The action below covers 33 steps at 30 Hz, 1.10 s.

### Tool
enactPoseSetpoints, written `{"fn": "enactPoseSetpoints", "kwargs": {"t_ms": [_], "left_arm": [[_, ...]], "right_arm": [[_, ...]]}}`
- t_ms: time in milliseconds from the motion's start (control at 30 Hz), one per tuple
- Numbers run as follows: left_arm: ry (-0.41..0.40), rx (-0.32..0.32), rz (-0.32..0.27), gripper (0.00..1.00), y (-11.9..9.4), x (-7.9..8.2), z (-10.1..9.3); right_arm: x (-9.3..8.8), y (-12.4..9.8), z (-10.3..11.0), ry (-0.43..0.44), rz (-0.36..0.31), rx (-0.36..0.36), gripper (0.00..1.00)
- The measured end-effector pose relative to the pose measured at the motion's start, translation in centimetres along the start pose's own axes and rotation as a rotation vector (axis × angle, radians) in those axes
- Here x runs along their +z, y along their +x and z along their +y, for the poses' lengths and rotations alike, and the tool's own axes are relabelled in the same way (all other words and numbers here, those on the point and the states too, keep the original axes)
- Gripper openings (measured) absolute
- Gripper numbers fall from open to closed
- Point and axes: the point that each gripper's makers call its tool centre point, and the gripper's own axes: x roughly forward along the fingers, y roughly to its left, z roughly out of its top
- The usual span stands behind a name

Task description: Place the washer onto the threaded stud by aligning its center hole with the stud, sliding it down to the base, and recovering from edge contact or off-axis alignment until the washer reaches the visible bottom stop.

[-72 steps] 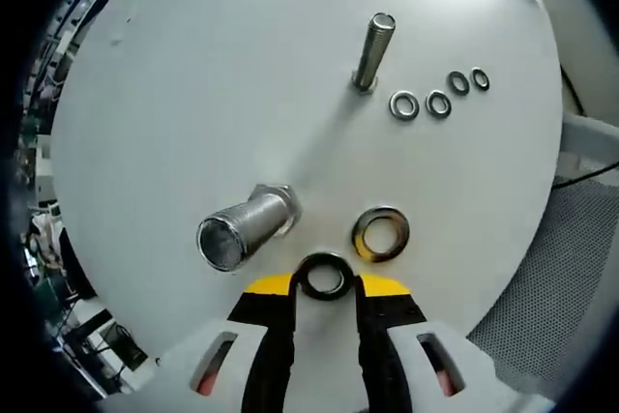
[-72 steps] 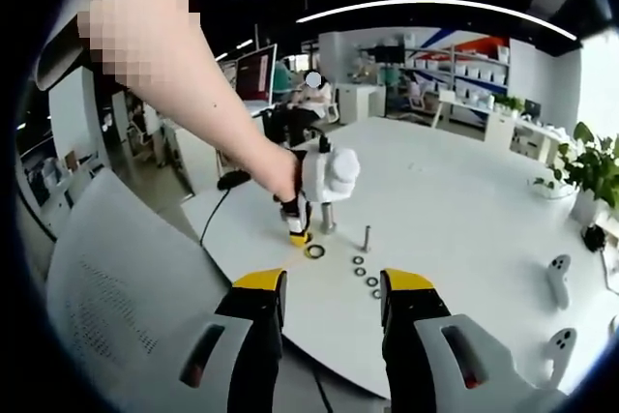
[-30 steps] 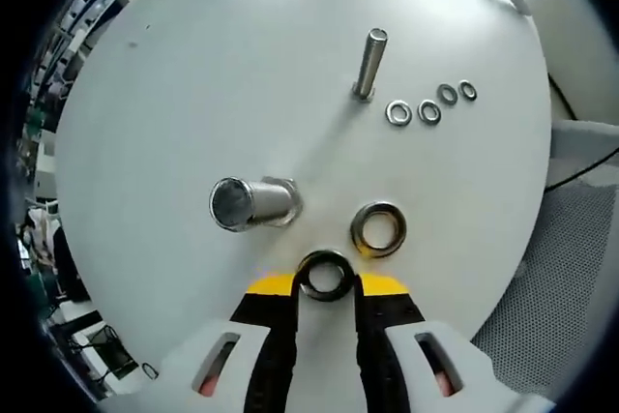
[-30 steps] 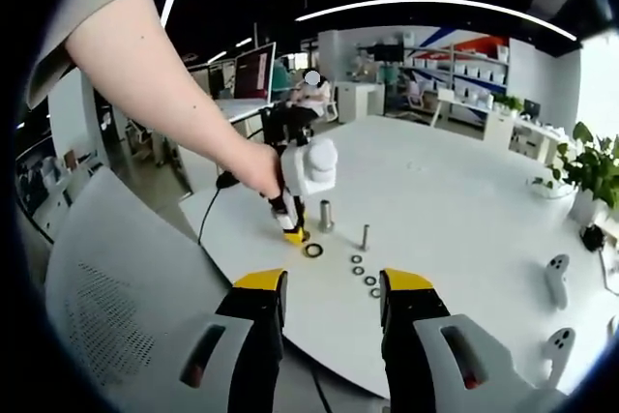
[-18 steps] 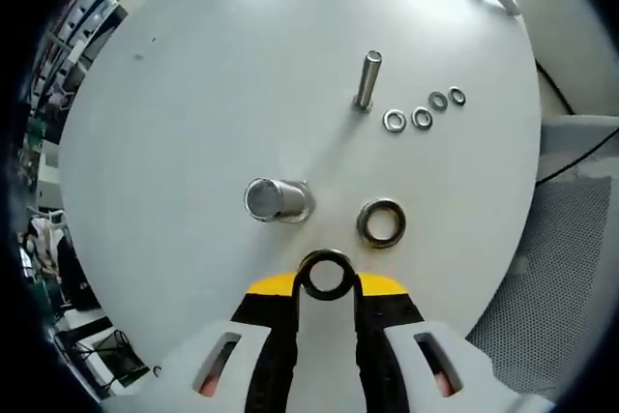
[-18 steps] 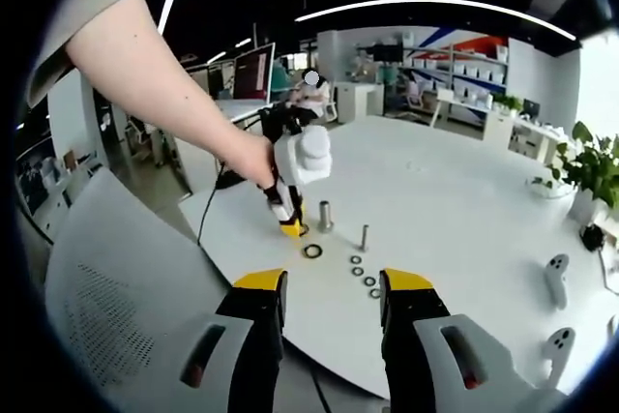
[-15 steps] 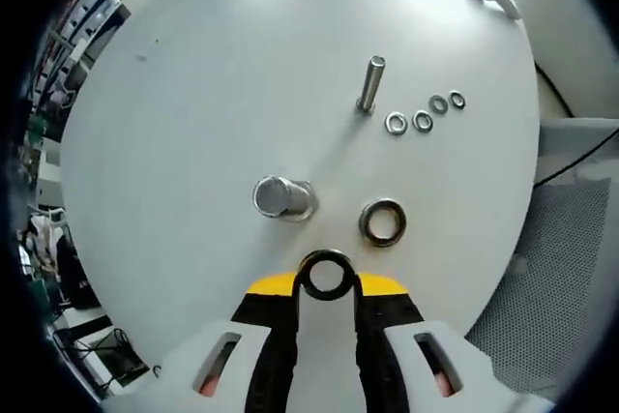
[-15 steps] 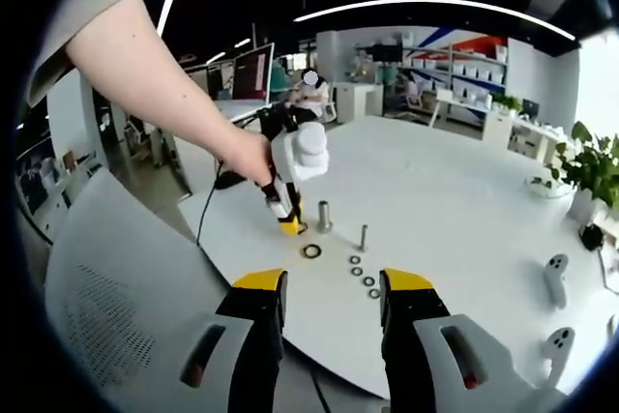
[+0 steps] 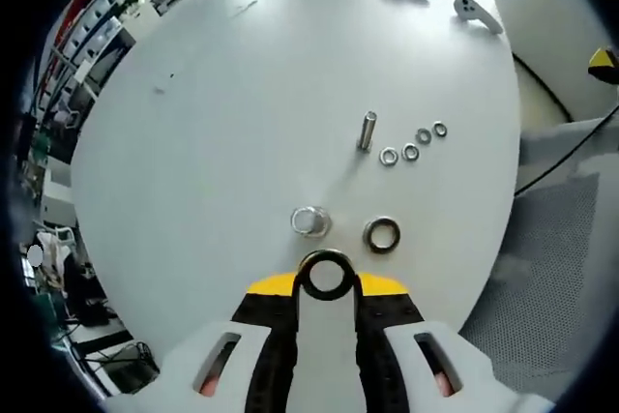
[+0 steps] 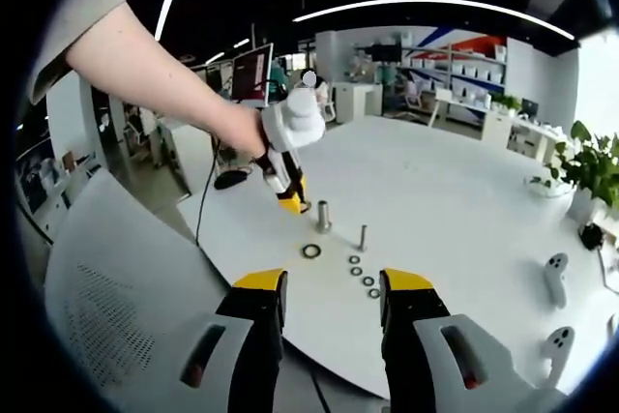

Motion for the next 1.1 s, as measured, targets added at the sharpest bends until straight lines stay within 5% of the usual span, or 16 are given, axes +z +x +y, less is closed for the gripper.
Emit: {"fn": "enactPoseSetpoints", "kwargs": {"t_ms": [433,1100], "left_arm": [[0.019,-0.004,-0.026,0.19,-0.1,3.1,0.2],[0.062,-0.003,0.039,0.19,2.0,3.1,1.2]], "right_arm": [[0.0,0.0,-0.1,0.001,0.000,-0.004,0.40],[0.0,0.0,-0.2,0.001,-0.001,-0.011,0.40]]}}
